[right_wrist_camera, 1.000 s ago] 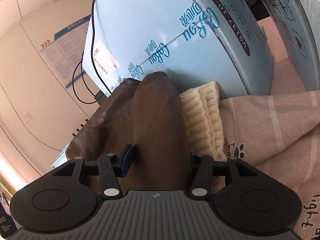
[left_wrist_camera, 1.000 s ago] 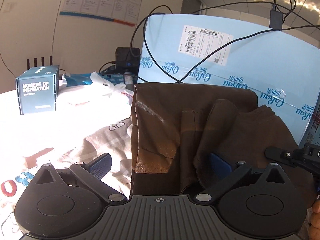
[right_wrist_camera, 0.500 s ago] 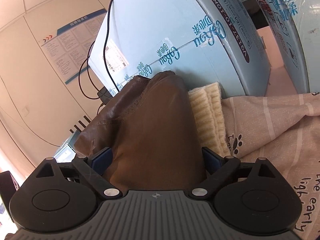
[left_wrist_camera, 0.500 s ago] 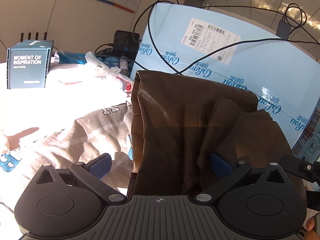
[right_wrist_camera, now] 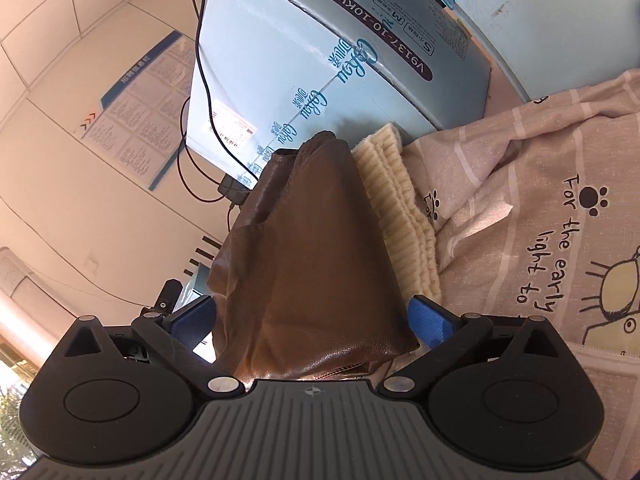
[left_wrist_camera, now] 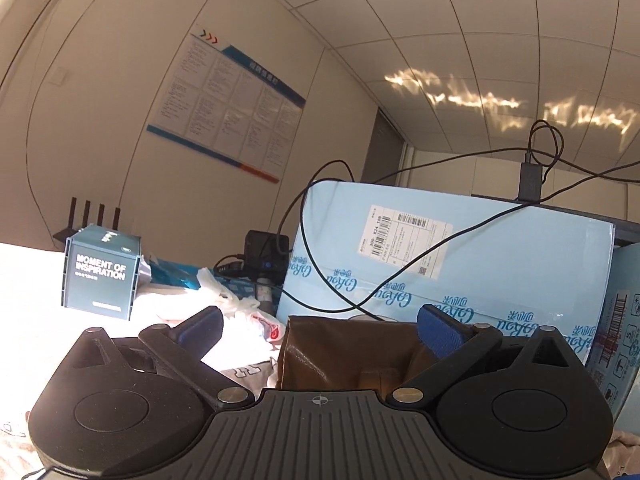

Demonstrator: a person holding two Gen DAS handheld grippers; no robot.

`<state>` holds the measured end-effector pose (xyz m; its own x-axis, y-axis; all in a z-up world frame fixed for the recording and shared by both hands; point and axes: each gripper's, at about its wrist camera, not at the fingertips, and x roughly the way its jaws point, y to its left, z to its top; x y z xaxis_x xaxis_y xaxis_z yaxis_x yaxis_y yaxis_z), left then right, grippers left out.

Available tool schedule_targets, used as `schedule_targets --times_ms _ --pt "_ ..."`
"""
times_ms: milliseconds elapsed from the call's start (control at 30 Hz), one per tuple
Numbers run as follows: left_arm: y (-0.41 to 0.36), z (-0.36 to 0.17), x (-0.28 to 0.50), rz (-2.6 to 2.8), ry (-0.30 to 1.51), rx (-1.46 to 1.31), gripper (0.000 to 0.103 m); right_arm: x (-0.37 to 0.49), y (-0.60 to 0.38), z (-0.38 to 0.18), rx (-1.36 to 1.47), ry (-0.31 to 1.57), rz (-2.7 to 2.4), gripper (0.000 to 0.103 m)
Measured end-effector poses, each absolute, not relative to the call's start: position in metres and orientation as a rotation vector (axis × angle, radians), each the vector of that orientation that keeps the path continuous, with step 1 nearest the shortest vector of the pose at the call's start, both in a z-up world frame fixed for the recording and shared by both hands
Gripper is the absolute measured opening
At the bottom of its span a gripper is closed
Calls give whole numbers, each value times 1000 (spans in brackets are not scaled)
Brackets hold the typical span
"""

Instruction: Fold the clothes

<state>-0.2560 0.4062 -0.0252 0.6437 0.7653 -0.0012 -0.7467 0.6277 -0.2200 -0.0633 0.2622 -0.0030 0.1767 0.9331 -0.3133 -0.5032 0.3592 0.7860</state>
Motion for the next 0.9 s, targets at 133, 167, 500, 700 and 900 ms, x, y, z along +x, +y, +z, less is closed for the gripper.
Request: schedule_targets --times_ms 133,167,500,700,900 --pt "389 -14 -267 832 -29 -255 103 -78 248 13 549 856 1099 103" --pt "383 -11 -269 834 0 -271 103 -82 244 16 532 851 1092 103" --pt "307 22 -288 845 177 -164 103 -122 227 33 347 848 1065 103" --pt "286 41 -304 808 186 -277 103 -138 212 51 241 783 1089 103" --pt "263 46 -305 884 211 -295 103 -150 199 63 120 676 1100 103"
